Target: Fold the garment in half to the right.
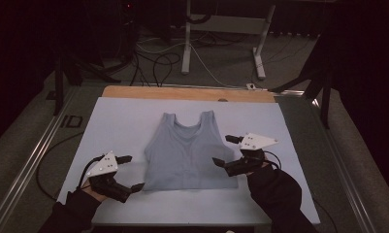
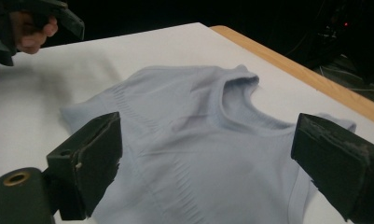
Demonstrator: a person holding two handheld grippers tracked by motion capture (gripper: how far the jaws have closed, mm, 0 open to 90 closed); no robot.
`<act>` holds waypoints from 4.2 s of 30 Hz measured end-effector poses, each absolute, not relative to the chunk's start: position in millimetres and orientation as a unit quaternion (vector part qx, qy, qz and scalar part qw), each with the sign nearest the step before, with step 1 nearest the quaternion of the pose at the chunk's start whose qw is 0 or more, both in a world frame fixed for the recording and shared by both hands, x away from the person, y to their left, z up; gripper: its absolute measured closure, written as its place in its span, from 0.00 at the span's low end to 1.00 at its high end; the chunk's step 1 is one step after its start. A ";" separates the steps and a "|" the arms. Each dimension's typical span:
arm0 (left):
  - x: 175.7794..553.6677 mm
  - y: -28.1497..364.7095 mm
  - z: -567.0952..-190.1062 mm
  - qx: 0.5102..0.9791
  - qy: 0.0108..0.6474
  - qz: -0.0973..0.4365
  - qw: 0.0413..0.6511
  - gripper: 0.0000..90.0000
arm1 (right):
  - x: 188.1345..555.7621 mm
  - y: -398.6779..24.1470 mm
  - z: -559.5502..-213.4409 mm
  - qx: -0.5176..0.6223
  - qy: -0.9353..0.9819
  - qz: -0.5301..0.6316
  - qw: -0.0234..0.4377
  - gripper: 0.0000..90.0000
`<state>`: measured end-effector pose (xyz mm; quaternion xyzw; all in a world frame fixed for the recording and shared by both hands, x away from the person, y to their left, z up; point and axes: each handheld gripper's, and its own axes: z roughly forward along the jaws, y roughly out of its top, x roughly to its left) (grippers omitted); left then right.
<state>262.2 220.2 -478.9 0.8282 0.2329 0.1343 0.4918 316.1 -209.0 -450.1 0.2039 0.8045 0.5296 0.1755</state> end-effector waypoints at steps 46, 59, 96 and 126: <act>272.2 185.4 -483.4 0.823 0.323 0.163 0.438 0.00 | 391.6 -102.4 -425.9 0.147 0.825 0.528 0.141 0.10; 276.4 178.4 -498.9 0.828 0.366 0.138 0.401 0.00 | 411.2 -69.2 -435.2 0.138 0.832 0.522 0.124 0.10; 272.4 159.9 -528.4 0.870 0.345 0.113 0.333 0.56 | 444.2 -51.8 -459.2 0.159 0.848 0.493 0.109 0.10; 271.3 157.5 -516.0 0.860 0.332 0.106 0.372 0.96 | 464.3 -33.9 -462.3 0.192 0.844 0.484 0.128 0.10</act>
